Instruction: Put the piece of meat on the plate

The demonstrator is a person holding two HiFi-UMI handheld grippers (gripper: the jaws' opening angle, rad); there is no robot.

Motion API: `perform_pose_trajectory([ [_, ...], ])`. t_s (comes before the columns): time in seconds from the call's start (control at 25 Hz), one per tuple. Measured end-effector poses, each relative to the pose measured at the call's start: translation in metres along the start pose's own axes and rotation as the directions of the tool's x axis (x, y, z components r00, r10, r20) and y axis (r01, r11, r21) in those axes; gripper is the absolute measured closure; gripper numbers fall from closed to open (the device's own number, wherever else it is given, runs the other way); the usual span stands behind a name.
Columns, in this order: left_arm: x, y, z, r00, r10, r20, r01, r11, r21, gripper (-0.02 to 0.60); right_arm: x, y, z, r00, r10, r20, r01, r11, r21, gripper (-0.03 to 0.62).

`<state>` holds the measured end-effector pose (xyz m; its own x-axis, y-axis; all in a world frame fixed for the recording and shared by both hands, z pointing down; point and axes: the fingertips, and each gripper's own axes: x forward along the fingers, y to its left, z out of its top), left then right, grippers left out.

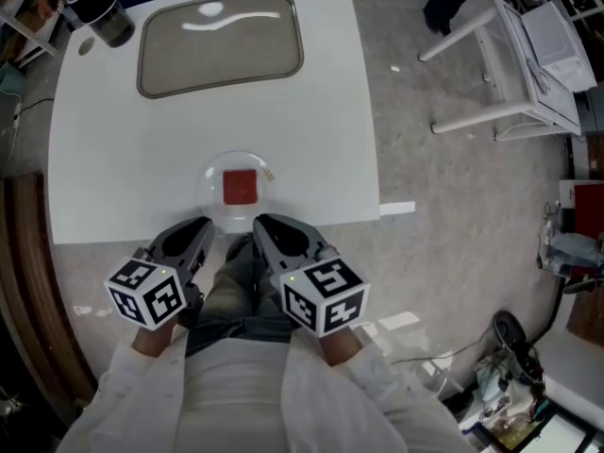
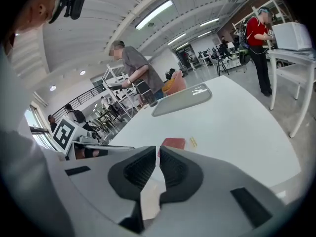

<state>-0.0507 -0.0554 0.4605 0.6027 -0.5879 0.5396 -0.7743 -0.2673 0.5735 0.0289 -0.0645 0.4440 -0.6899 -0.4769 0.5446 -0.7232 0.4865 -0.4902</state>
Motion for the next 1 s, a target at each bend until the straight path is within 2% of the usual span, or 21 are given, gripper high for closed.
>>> perform_pose_trajectory([
  [0.8,0.023,0.039,-0.012,0.998,0.042,-0.044,-0.045,0.997,-0.063,0.555,0.025,-0.036,-0.027,0.996,-0.062,-0.072,0.066,0.996,0.06,0.577],
  [1.0,0.028,0.045,-0.018,0.997,0.055,-0.05,-0.06,0.992,-0.115,0.543,0.026,-0.046,-0.031,0.993,-0.087,-0.078,0.092,0.994,0.066,0.576],
])
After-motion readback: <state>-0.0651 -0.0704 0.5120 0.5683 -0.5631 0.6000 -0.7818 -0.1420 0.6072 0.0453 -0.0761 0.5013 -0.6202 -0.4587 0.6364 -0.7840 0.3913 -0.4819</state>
